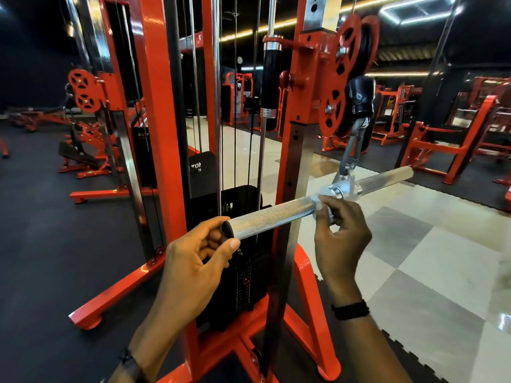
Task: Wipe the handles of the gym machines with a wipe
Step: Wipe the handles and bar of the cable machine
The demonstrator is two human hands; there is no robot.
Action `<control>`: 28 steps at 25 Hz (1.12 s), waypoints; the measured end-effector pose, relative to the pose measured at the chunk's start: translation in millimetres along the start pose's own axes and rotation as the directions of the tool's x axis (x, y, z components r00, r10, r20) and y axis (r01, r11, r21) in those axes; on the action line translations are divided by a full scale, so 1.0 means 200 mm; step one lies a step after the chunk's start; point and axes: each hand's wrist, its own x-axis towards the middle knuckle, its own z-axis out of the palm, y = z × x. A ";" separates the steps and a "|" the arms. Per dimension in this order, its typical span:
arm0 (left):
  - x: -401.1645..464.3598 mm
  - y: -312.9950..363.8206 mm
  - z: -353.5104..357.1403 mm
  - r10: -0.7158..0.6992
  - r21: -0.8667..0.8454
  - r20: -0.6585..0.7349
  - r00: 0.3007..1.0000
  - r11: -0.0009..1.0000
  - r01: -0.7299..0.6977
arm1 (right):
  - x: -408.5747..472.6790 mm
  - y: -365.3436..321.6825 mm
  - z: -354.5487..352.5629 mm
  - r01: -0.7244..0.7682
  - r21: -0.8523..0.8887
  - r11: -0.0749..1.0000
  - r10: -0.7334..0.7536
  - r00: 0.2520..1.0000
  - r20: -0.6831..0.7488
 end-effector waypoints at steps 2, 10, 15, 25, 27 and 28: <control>0.01 -0.01 -0.01 -0.009 -0.005 -0.009 1.000 1.000 0.009 | -0.07 -0.09 0.03 -0.045 0.094 0.994 0.043 0.999 0.032; 0.02 0.01 -0.05 0.032 -0.016 0.041 0.999 0.999 -0.031 | -0.38 -0.43 0.13 0.122 0.260 0.958 -0.200 0.932 0.301; 0.01 0.00 -0.04 0.051 0.008 0.001 0.999 0.999 -0.051 | -0.07 -0.11 0.00 0.078 0.008 0.997 -0.079 0.993 0.090; 0.02 0.02 -0.02 0.061 0.036 0.001 0.998 0.997 -0.061 | -0.22 -0.26 0.06 0.050 0.138 0.989 -0.071 0.987 0.147; 0.03 0.03 -0.03 0.050 0.016 0.022 0.998 0.999 -0.050 | -0.35 -0.39 0.09 0.098 0.220 0.971 -0.149 0.962 0.230; 0.03 0.04 -0.04 0.053 0.014 0.036 0.998 0.998 -0.053 | -0.39 -0.43 0.10 0.105 0.250 0.963 -0.171 0.952 0.255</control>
